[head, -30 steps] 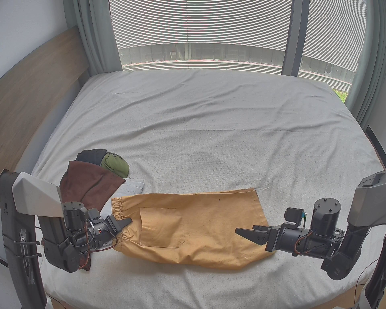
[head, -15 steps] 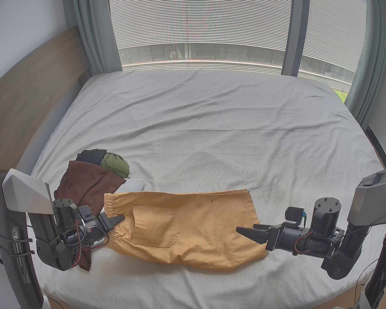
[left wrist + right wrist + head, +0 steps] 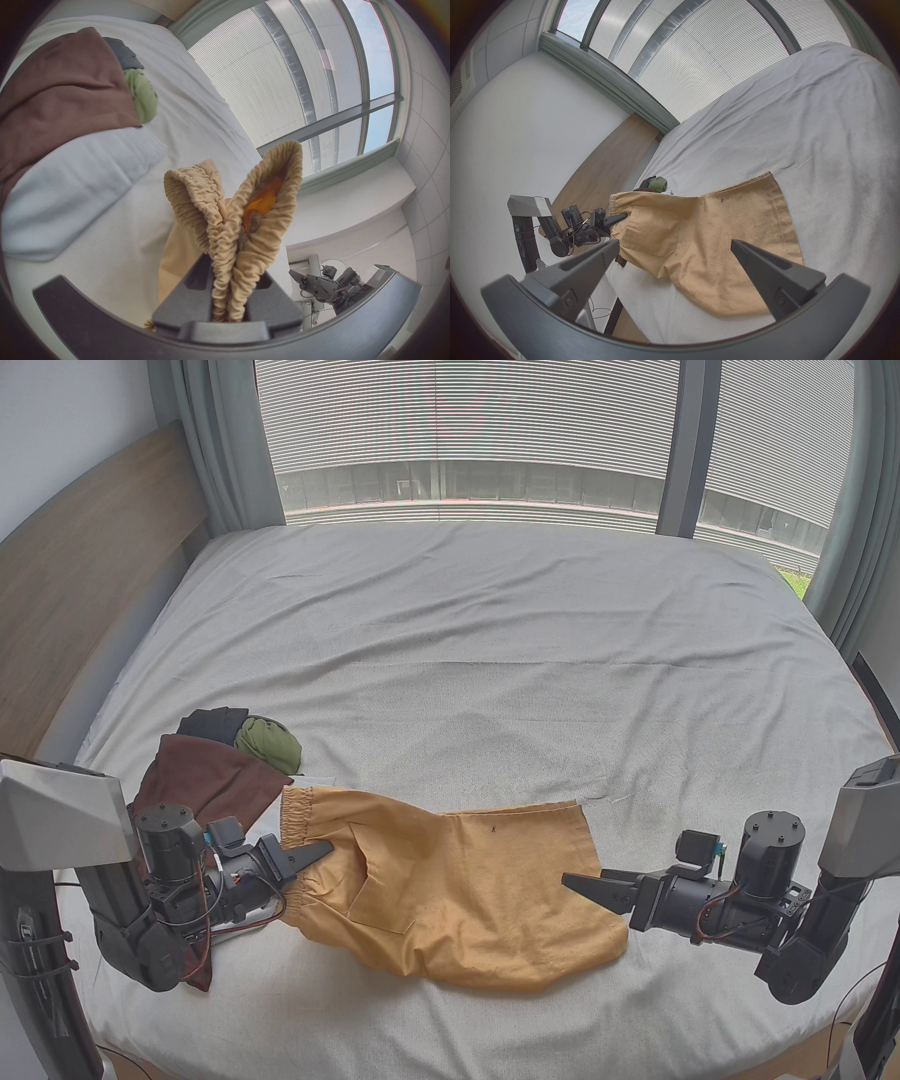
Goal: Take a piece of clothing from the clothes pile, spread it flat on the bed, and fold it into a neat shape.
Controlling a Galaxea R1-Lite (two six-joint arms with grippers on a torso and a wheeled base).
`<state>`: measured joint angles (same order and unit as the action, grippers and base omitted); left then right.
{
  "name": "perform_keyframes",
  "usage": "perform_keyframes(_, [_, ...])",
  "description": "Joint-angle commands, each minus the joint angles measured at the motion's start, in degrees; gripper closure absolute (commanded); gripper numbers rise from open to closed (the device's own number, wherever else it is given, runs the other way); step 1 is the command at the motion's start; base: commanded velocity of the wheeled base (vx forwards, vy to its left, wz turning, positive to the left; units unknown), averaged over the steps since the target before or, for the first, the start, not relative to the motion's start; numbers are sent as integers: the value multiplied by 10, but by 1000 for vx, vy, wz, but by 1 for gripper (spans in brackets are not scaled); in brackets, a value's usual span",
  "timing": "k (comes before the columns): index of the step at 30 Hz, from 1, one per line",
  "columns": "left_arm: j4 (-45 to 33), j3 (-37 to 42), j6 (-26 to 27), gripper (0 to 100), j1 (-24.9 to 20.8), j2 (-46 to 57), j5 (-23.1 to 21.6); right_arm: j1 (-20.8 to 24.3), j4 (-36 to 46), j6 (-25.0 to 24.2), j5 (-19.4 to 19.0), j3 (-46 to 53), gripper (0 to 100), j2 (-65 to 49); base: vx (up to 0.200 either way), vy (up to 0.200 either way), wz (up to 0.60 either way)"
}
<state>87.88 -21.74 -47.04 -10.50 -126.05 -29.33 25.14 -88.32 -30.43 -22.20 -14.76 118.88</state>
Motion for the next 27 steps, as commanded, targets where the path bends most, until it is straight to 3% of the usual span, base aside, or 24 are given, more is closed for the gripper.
perform_keyframes(1, [-1, -12, -8, 100, -26, 9, 1, -11, 0, 0, -2, -1, 0, -11, 0, 0, 0])
perform_keyframes(14, [-14, -56, -52, 100, -82, 5, 7, -29, 0, 0, -2, -7, 0, -13, 0, 0, 0])
perform_keyframes(19, [-9, -83, -98, 100, -111, 4, 7, -57, 0, 1, -3, -15, 0, -15, 0, 0, 0])
perform_keyframes(27, [-8, -124, -102, 100, -146, -34, 11, -110, 2, 3, -17, -31, 0, -31, 0, 0, 0])
